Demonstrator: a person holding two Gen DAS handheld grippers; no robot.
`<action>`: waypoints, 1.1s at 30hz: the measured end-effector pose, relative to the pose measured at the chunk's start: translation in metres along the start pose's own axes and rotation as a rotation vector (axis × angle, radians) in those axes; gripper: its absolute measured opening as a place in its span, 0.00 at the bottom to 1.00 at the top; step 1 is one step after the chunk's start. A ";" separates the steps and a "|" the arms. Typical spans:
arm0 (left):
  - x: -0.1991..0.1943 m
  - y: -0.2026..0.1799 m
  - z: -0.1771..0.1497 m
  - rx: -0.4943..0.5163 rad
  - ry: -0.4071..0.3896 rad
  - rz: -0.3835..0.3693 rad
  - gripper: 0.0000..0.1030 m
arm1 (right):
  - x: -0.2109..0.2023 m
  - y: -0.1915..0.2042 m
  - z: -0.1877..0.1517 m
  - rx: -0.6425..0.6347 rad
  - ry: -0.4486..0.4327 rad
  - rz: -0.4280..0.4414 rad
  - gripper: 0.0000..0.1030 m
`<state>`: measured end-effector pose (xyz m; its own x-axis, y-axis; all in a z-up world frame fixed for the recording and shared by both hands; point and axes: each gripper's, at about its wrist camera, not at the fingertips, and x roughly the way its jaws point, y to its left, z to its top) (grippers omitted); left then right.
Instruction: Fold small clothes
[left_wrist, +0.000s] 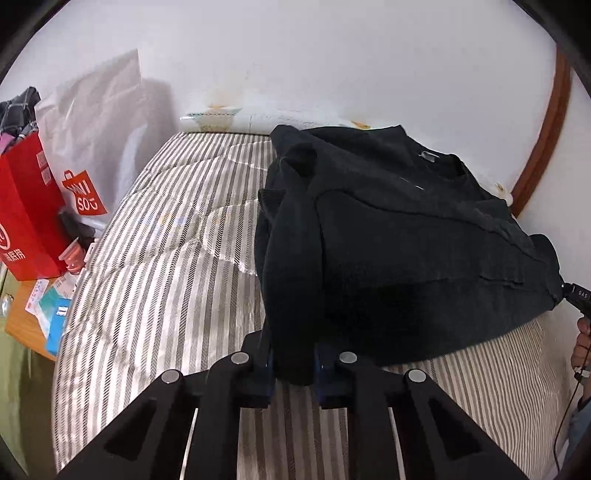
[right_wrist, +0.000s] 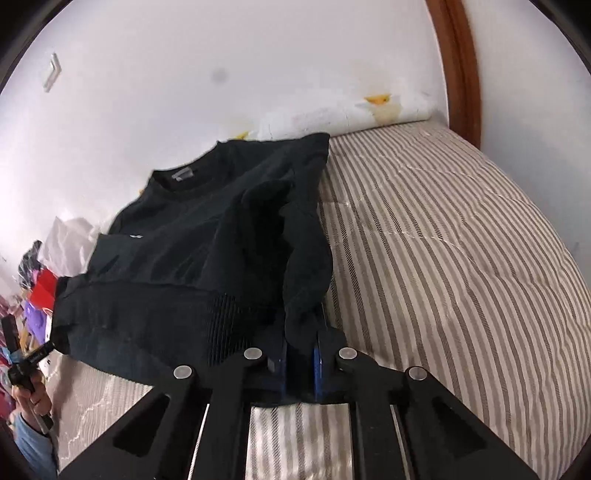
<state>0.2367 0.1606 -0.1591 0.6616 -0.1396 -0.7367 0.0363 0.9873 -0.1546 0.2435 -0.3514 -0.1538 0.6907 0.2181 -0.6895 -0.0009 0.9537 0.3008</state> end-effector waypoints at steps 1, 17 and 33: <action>-0.004 0.000 -0.002 0.003 -0.003 -0.002 0.14 | -0.005 0.002 -0.003 -0.013 -0.007 -0.006 0.09; -0.079 -0.010 -0.084 0.040 0.018 -0.073 0.14 | -0.089 -0.006 -0.070 -0.027 -0.016 -0.021 0.09; -0.133 -0.011 -0.092 -0.057 -0.072 -0.066 0.35 | -0.144 0.041 -0.086 -0.114 -0.103 -0.095 0.25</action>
<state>0.0791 0.1609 -0.1198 0.7116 -0.1961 -0.6746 0.0402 0.9700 -0.2397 0.0820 -0.3257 -0.0982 0.7618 0.1092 -0.6386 -0.0101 0.9876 0.1568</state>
